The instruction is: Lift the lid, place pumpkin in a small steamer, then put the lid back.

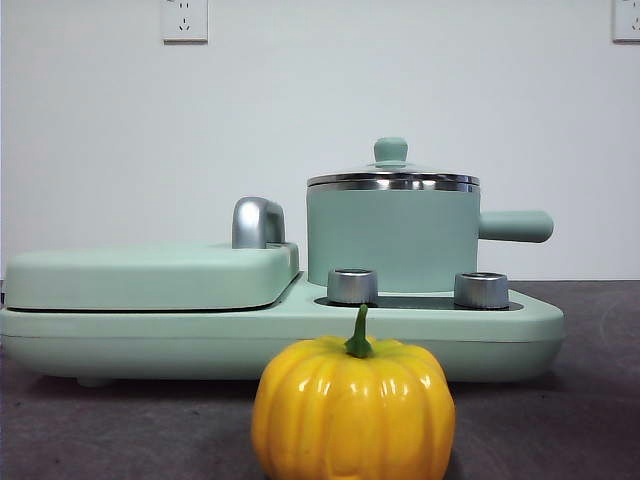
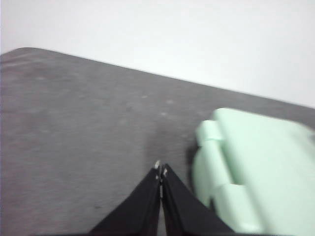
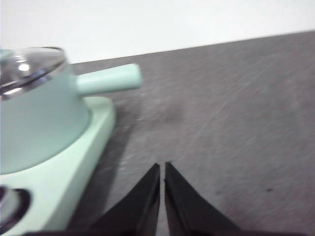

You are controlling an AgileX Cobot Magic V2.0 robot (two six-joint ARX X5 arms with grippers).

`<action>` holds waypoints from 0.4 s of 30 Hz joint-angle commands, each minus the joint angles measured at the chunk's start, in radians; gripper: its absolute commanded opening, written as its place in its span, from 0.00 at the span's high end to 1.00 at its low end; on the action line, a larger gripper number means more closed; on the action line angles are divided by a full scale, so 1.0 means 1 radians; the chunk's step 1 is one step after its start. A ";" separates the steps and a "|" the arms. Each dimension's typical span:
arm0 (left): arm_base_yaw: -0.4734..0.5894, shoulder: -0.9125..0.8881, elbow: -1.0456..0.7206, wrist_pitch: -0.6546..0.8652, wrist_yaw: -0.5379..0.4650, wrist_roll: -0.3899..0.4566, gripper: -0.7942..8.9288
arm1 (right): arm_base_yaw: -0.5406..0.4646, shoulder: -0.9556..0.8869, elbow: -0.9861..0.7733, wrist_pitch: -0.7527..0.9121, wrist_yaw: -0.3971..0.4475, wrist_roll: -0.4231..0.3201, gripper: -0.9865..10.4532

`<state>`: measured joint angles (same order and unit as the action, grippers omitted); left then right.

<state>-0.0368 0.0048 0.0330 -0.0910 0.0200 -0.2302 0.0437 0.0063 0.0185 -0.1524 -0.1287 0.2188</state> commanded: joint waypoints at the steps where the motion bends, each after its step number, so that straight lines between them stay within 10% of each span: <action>1: -0.009 0.006 0.019 -0.002 0.037 -0.055 0.91 | 0.001 -0.002 0.044 -0.017 -0.010 0.098 0.90; 12: -0.085 0.166 0.208 -0.064 0.065 -0.180 0.91 | 0.001 0.090 0.323 -0.270 -0.060 0.172 0.90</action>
<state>-0.1196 0.1600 0.2195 -0.1616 0.0814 -0.3756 0.0441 0.0860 0.3187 -0.4160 -0.1852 0.3756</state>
